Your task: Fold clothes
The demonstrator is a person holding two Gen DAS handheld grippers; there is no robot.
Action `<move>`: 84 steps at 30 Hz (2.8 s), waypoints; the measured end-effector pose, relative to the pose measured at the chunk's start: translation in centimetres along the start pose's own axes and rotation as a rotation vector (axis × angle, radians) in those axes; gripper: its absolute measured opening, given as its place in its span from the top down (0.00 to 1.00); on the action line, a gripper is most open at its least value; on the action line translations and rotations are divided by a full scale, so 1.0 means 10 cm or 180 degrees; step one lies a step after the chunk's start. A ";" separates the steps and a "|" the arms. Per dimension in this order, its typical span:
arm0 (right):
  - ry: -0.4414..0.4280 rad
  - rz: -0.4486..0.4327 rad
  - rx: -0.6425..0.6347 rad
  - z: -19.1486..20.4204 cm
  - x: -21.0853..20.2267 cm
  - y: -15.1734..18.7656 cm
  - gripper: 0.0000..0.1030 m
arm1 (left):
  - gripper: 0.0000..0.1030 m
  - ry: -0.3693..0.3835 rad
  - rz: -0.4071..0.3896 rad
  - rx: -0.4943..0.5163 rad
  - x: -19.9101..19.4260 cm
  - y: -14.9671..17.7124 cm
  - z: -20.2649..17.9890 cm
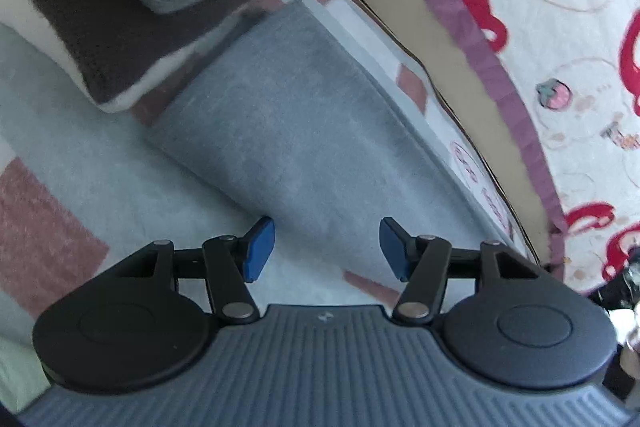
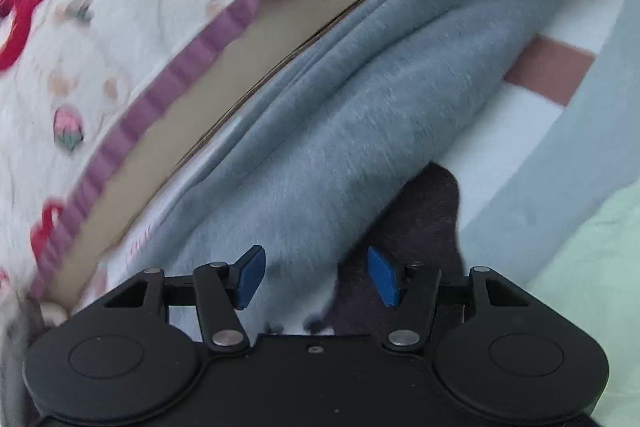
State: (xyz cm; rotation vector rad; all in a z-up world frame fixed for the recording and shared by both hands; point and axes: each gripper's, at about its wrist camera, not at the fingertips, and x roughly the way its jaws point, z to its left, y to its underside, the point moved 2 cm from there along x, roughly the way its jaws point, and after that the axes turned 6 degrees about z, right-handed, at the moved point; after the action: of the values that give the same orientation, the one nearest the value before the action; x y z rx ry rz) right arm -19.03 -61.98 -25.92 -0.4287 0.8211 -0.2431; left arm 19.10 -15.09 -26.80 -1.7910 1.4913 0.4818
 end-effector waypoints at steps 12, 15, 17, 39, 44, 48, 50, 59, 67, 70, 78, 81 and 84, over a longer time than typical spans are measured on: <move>0.0064 -0.0062 0.0068 0.00 0.08 -0.45 0.88 | 0.88 -0.0570 -0.0401 0.0726 0.08 -0.03 -0.27; 0.0206 -0.0054 -0.0645 0.22 -0.22 -0.49 0.88 | 0.88 -0.0599 -0.0386 0.0747 -0.05 0.06 -0.19; 0.0246 0.0162 -0.0753 0.18 -0.20 -0.52 0.88 | 0.88 -0.0711 -0.0351 0.0797 -0.05 0.14 -0.15; 0.0551 -0.0425 0.0355 -1.35 -0.83 -0.91 0.37 | 0.75 -0.0726 -0.0440 0.2758 -0.54 0.48 -1.36; 0.0624 -0.0575 0.0322 -1.59 -0.73 -1.35 0.38 | 0.58 -0.0157 -0.0319 0.3393 -0.15 0.64 -1.91; 0.0888 -0.0622 -0.0220 -1.43 -0.47 -1.65 0.38 | 0.58 0.0107 0.0088 0.3657 0.34 0.83 -2.35; 0.1137 -0.0731 -0.0364 -1.39 -0.35 -1.81 0.37 | 0.58 0.0227 0.0212 0.3933 0.53 1.01 -2.61; 0.1494 -0.0433 -0.0549 -1.32 0.14 -2.50 0.48 | 0.55 0.1003 0.0622 0.4374 1.57 1.94 -3.81; 0.1180 0.0065 -0.0957 -1.36 0.16 -2.67 0.41 | 0.52 0.1219 0.1291 0.4301 2.48 2.73 -4.60; 0.0885 0.0001 -0.0597 -1.44 -0.09 -2.66 0.41 | 0.52 0.1048 0.1476 0.3848 2.73 2.70 -4.57; 0.0401 -0.0488 0.0443 -1.76 -0.71 -2.12 0.22 | 0.52 0.1023 0.1449 0.3752 2.78 2.65 -4.52; 0.0102 -0.0347 0.0626 -1.89 -0.54 -2.00 0.22 | 0.52 0.0936 0.1351 0.3794 2.72 2.61 -4.51; -0.0171 -0.0431 0.0738 -1.87 -0.38 -2.00 0.21 | 0.52 0.0711 0.1177 0.4038 2.55 2.46 -4.34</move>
State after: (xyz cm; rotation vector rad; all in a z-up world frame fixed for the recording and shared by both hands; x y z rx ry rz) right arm -36.44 -83.44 -25.53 -0.2717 0.7026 -0.4460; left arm -5.23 -65.39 -23.58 -0.5745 1.6734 -0.4693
